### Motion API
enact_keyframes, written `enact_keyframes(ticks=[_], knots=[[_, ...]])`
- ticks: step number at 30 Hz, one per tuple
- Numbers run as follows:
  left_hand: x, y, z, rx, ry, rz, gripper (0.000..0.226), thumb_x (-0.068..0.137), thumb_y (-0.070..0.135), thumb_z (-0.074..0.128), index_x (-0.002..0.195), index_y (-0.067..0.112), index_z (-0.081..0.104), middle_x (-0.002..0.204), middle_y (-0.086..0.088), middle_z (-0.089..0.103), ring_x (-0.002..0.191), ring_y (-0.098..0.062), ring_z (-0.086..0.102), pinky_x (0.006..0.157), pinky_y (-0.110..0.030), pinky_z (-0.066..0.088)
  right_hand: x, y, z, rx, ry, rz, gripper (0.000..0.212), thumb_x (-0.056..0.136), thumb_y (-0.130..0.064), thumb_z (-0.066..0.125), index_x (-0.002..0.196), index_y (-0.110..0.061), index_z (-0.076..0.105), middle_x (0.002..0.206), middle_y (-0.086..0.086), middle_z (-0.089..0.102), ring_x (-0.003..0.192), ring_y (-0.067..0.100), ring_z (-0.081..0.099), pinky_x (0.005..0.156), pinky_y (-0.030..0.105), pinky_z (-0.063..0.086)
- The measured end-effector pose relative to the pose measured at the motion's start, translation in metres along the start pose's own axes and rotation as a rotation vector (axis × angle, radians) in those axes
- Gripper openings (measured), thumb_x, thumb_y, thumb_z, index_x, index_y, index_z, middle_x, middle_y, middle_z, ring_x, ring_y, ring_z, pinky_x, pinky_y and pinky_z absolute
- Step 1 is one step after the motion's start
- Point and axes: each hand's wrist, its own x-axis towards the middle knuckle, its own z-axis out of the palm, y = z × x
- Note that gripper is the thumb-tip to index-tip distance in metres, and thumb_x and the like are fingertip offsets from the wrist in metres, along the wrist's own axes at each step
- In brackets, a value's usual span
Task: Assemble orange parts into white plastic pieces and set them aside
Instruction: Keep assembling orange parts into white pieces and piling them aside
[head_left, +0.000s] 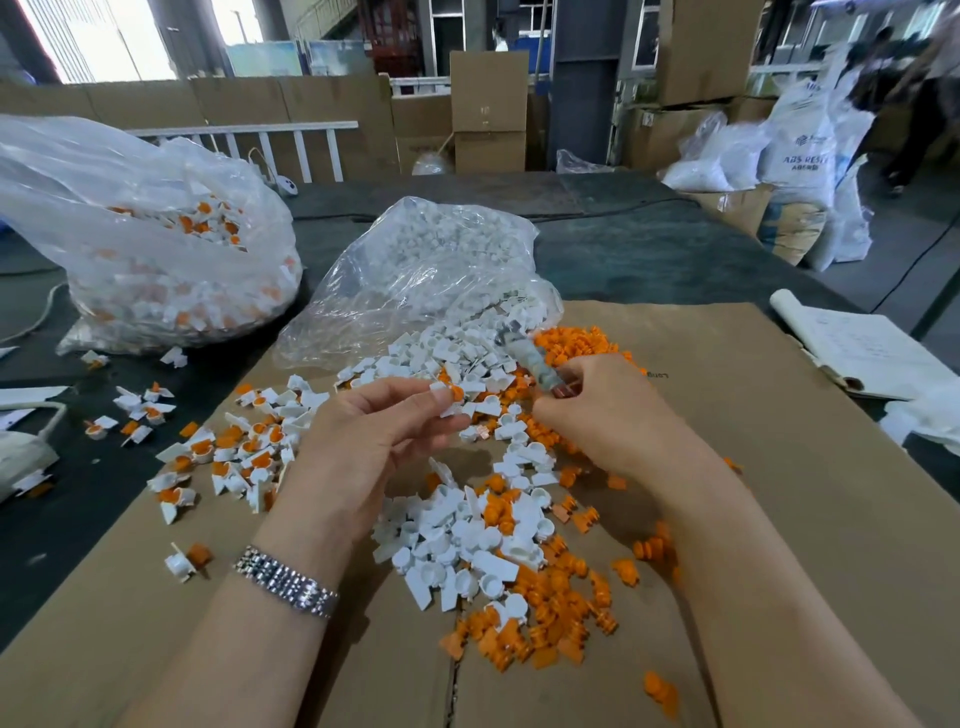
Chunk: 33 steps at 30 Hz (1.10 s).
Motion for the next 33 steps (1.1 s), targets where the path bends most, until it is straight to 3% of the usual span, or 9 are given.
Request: enact_keyframes(ticks=[2,4,8,11,18,26,33], knots=[[-0.002,-0.002,0.004,0.094,0.007,0.051,0.010,0.074,0.015,0.084,0.083,0.015,0.082,0.094,-0.015,0.079,0.091,-0.030,0.078,0.072,-0.028,0.063,-0.003,-0.006,0.000,0.138,-0.041,-0.037,0.008,0.090,-0.025,0.065,0.094,-0.018,0.066,0.073,-0.004,0.060,0.053,0.002,0.050,0.042,0.011,0.036],[-0.004,-0.004,0.007,0.189,0.017,0.102,0.007,0.081,0.012,0.084,0.086,0.011,0.080,0.090,-0.013,0.079,0.087,-0.028,0.079,0.074,-0.030,0.064,-0.007,-0.013,0.004,0.224,-0.057,-0.085,0.012,0.090,-0.030,0.069,0.096,-0.020,0.066,0.074,-0.010,0.059,0.056,-0.004,0.054,0.049,0.008,0.039],[-0.008,-0.006,0.012,0.286,0.033,0.163,0.008,0.086,0.006,0.080,0.093,0.004,0.076,0.082,-0.013,0.079,0.079,-0.026,0.079,0.064,-0.022,0.060,-0.010,-0.021,0.015,0.260,-0.024,-0.138,0.035,0.086,-0.042,0.075,0.109,-0.018,0.065,0.088,-0.009,0.064,0.076,0.002,0.059,0.065,0.017,0.043],[-0.009,-0.005,0.014,0.302,0.041,0.179,0.006,0.087,0.004,0.078,0.092,0.003,0.075,0.080,-0.012,0.079,0.077,-0.026,0.079,0.063,-0.022,0.060,-0.009,-0.020,0.019,0.242,0.006,-0.151,0.041,0.087,-0.041,0.074,0.118,-0.016,0.063,0.094,-0.008,0.064,0.081,0.002,0.059,0.067,0.015,0.041],[-0.009,-0.007,0.015,0.355,0.037,0.205,0.008,0.084,0.008,0.081,0.091,0.005,0.076,0.078,-0.010,0.079,0.074,-0.024,0.079,0.064,-0.021,0.060,-0.006,-0.018,0.026,0.117,0.088,-0.188,0.034,0.088,-0.035,0.074,0.117,-0.021,0.061,0.095,-0.015,0.059,0.082,-0.005,0.055,0.062,0.006,0.038],[-0.009,-0.007,0.016,0.420,0.053,0.247,0.010,0.082,0.012,0.084,0.089,0.008,0.078,0.078,-0.005,0.079,0.074,-0.018,0.078,0.065,-0.018,0.058,-0.005,-0.017,0.028,0.104,0.101,-0.183,0.035,0.089,-0.033,0.073,0.118,-0.019,0.061,0.100,-0.009,0.062,0.089,0.005,0.057,0.066,0.010,0.039],[-0.010,-0.009,0.018,0.514,0.066,0.299,0.005,0.084,0.014,0.082,0.088,0.013,0.078,0.075,0.002,0.079,0.072,-0.011,0.077,0.065,-0.016,0.057,-0.006,-0.017,0.027,0.128,0.093,-0.167,0.028,0.089,-0.033,0.073,0.112,-0.022,0.061,0.092,-0.013,0.059,0.081,0.001,0.055,0.062,0.011,0.037]])
